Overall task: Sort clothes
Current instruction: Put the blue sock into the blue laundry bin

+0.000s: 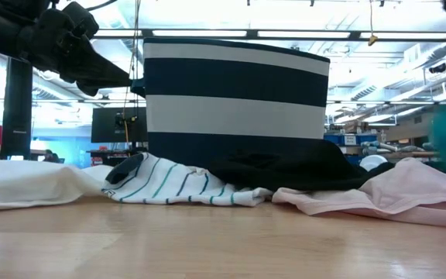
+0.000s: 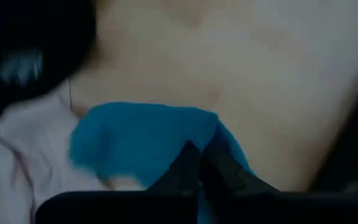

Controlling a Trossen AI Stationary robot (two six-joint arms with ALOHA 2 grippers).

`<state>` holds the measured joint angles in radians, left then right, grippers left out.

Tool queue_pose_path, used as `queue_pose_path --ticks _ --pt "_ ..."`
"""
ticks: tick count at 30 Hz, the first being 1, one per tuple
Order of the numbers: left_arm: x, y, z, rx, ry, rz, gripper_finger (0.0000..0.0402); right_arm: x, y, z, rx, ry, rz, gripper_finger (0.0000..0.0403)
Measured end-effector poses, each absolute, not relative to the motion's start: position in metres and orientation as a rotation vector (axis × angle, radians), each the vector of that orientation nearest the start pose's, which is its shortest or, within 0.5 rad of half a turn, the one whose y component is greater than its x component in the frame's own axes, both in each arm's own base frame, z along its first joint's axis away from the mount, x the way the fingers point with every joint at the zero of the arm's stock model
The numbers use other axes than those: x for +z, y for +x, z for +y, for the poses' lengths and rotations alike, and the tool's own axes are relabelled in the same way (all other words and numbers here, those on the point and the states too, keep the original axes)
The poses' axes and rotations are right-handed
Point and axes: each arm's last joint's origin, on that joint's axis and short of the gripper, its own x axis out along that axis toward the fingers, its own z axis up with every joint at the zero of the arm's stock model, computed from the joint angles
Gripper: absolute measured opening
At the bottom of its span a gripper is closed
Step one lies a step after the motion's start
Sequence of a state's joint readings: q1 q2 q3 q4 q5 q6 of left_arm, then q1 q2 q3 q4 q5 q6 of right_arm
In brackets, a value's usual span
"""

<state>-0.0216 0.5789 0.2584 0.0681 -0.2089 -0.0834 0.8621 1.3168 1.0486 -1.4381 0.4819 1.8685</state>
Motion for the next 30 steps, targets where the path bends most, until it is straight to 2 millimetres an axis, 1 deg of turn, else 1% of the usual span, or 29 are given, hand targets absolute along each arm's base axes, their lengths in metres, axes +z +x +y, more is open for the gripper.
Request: queue_pose_path --ticks 4,6,11,14,18,21,24,27,30 --pt "0.204 0.144 0.003 0.197 -0.054 0.243 0.0136 0.297 0.144 0.117 -0.859 0.423 0.938 0.0002" --pt "0.204 0.144 0.003 0.197 -0.054 0.243 0.0136 0.316 0.151 0.105 -0.814 0.383 0.894 0.0002" --pt "0.204 0.144 0.003 0.197 -0.054 0.243 0.0137 0.372 0.159 0.066 -0.773 0.292 0.766 0.0001" --pt "0.204 0.144 0.003 0.197 -0.053 0.242 0.0136 0.402 0.166 0.045 -0.769 0.226 0.687 0.0001" --pt "0.204 0.144 0.003 0.197 -0.053 0.243 0.0136 0.433 0.180 0.019 -0.749 0.141 0.574 0.0001" --pt "0.204 0.144 0.003 0.197 -0.051 0.243 0.0136 0.448 0.195 0.001 -0.707 0.100 0.484 0.0001" --pt "0.204 0.144 0.003 0.197 -0.048 0.243 0.0137 0.457 0.209 -0.020 -0.647 0.104 0.417 0.0005" --pt "0.204 0.144 0.003 0.198 -0.048 0.243 0.0136 0.455 0.223 -0.041 -0.638 0.105 0.417 0.0009" --pt "0.204 0.144 0.003 0.198 -0.047 0.243 0.0136 0.442 0.240 -0.061 -0.656 0.116 0.480 0.0015"
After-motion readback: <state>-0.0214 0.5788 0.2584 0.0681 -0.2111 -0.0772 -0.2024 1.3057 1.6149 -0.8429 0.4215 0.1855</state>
